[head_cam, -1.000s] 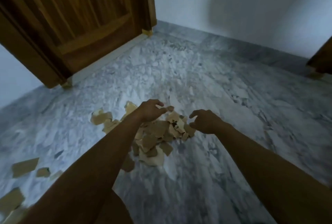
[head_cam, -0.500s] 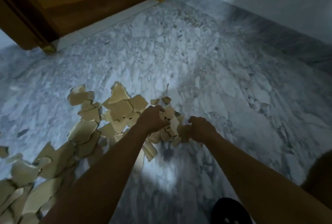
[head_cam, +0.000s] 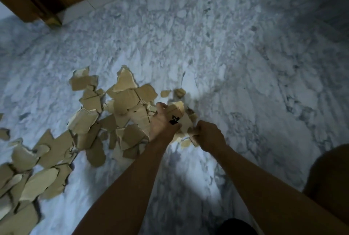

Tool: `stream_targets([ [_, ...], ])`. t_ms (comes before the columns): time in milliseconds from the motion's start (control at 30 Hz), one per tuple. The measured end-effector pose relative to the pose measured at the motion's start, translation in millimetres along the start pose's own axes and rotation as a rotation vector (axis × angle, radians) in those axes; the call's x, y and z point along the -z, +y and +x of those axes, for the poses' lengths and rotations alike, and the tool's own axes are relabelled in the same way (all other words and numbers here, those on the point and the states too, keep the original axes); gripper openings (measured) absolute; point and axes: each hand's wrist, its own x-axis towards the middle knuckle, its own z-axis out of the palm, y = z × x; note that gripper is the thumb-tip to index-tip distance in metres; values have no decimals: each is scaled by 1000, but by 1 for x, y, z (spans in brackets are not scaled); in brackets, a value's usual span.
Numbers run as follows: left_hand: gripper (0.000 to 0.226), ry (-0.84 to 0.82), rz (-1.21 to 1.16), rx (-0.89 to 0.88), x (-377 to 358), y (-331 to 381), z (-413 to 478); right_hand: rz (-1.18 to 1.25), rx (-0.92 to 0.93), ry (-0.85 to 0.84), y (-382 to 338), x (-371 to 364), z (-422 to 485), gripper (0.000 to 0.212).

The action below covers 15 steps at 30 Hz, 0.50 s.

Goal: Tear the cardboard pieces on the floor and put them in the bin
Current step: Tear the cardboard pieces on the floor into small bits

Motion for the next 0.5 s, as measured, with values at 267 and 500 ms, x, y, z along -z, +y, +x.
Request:
stream_targets([
  [267,16,-49,-326,48,33,17,13,486,-78,-153,8,32,13,15],
  [500,20,-175,-383,52,100,9,60,572,-166,-71,-28,64,12,33],
])
